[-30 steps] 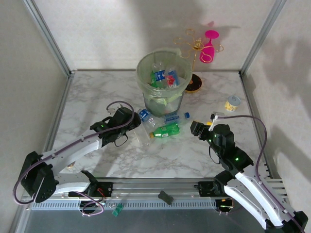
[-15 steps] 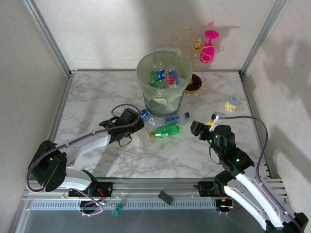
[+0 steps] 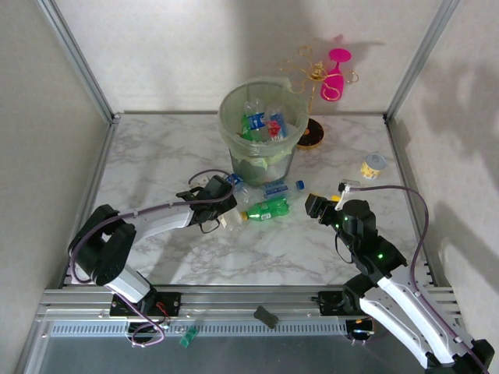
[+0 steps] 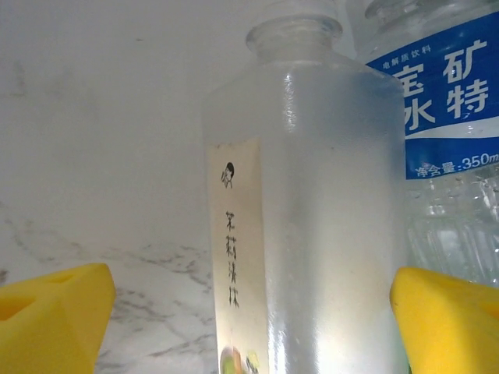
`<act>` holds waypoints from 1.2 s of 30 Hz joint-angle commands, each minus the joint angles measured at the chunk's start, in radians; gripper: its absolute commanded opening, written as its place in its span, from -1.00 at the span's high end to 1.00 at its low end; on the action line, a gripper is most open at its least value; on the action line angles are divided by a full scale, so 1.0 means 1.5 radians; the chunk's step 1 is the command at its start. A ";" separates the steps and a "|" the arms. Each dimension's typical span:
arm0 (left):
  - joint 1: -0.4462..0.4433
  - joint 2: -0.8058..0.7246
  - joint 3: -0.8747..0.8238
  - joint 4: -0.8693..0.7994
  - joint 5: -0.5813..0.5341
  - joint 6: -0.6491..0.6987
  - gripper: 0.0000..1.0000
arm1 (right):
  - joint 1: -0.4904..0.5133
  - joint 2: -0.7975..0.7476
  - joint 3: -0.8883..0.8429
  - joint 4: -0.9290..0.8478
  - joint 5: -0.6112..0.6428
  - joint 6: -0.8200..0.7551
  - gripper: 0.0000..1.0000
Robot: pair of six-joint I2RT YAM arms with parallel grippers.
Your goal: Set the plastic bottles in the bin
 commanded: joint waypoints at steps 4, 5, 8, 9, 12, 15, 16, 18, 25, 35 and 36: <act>-0.003 0.042 -0.006 0.002 -0.002 -0.001 -0.81 | 0.005 0.001 0.001 0.012 0.002 0.000 -0.54; -0.003 0.042 -0.008 0.003 -0.005 0.002 -0.81 | 0.005 0.002 0.001 0.011 0.002 0.000 -0.55; -0.003 0.045 -0.007 0.004 -0.008 0.007 -0.79 | 0.006 0.007 0.000 0.012 0.003 -0.002 -0.55; -0.003 0.045 -0.007 0.004 -0.009 0.008 -0.76 | 0.005 0.009 0.001 0.012 0.004 -0.002 -0.55; -0.003 0.040 -0.006 0.004 -0.012 0.011 -0.62 | 0.005 0.012 0.002 0.012 0.004 -0.003 -0.55; -0.003 0.030 -0.004 0.002 -0.016 0.016 -0.41 | 0.006 0.011 0.003 0.012 0.005 -0.002 -0.55; -0.003 0.026 -0.003 0.001 -0.017 0.018 -0.32 | 0.005 0.011 0.004 0.011 0.005 -0.002 -0.55; -0.003 0.017 -0.002 -0.004 -0.019 0.021 -0.18 | 0.005 0.011 0.003 0.011 0.005 -0.002 -0.55; -0.003 -0.027 -0.002 -0.026 -0.018 0.023 0.00 | 0.005 0.011 0.008 0.007 0.010 -0.002 -0.55; -0.003 -0.207 0.013 -0.106 -0.094 0.028 0.00 | 0.005 0.001 0.007 0.008 0.013 -0.001 -0.55; -0.003 -0.227 0.019 -0.109 -0.102 0.036 0.00 | 0.005 -0.001 0.006 0.008 0.013 -0.001 -0.55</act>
